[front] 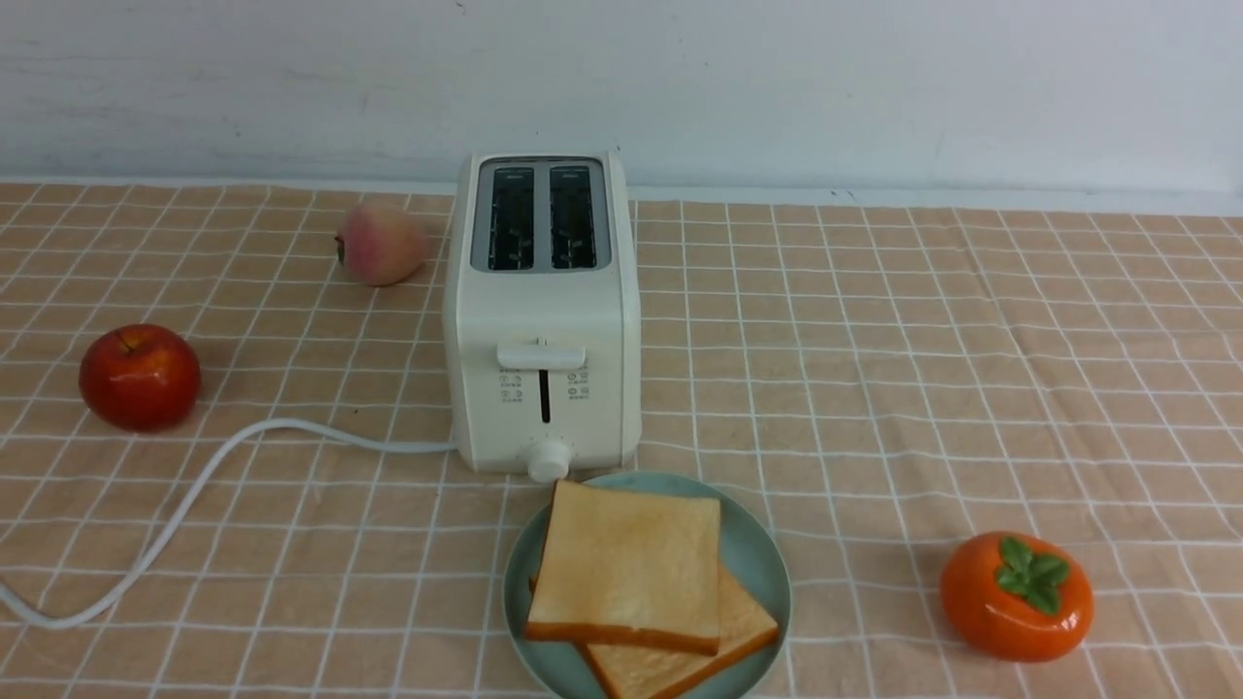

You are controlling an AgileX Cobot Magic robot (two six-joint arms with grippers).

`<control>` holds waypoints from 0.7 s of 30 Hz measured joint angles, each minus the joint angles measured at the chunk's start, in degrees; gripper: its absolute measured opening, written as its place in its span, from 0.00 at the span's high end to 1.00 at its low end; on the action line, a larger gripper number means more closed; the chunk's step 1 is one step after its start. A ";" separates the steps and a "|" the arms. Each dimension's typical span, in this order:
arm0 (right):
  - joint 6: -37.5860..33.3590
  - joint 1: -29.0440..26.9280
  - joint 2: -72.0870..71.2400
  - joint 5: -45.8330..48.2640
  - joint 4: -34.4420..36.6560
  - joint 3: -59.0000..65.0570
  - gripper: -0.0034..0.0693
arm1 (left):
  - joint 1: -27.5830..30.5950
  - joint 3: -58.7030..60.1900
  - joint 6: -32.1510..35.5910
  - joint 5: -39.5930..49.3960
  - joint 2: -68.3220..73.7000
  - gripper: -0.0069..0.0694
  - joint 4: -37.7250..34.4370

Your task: Take toasted bread from bread machine on light coffee tablecloth place on plate.

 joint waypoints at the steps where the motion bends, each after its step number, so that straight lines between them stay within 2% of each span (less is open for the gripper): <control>1: 0.00 -0.37 0.00 0.05 -0.05 0.00 0.80 | 0.00 0.00 0.00 0.00 0.00 0.87 0.00; 21: 0.00 -0.69 0.00 0.16 -0.18 0.00 0.77 | 0.00 0.00 0.00 0.00 0.00 0.84 0.00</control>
